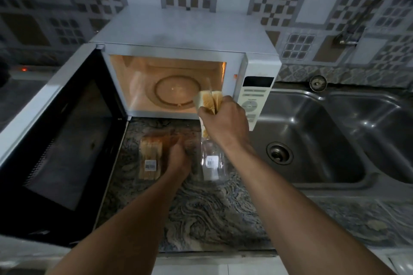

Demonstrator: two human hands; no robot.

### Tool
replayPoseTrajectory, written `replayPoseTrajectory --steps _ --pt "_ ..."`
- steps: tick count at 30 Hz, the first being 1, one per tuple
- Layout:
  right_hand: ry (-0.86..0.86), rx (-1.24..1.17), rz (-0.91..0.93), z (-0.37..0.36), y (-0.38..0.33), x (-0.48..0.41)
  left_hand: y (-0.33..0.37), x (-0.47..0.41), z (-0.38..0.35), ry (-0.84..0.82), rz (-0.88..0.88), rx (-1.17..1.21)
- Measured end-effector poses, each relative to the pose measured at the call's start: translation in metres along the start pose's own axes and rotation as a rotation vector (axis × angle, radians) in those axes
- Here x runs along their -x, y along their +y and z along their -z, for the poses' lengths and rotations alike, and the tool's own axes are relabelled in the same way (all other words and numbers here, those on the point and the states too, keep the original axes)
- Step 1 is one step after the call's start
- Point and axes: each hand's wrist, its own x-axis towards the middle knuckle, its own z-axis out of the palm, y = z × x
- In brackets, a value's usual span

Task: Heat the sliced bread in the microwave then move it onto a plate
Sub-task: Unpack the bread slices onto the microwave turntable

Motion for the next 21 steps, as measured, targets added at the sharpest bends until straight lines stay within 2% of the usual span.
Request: replayPoseTrajectory --steps 5,11,14,21 --pt "-0.092 -0.028 -0.017 -0.01 -0.008 -0.024 -0.005 -0.01 -0.005 -0.08 -0.114 -0.258" --pt "-0.16 0.001 -0.034 -0.03 -0.008 -0.066 -0.019 -0.034 -0.007 -0.104 -0.237 -0.706" --pt "-0.163 0.034 -0.056 -0.045 -0.01 -0.089 -0.032 -0.037 -0.012 -0.143 -0.296 -0.754" --pt "-0.245 0.026 -0.07 -0.091 -0.006 -0.127 -0.041 -0.038 -0.015 -0.064 -0.357 -0.707"
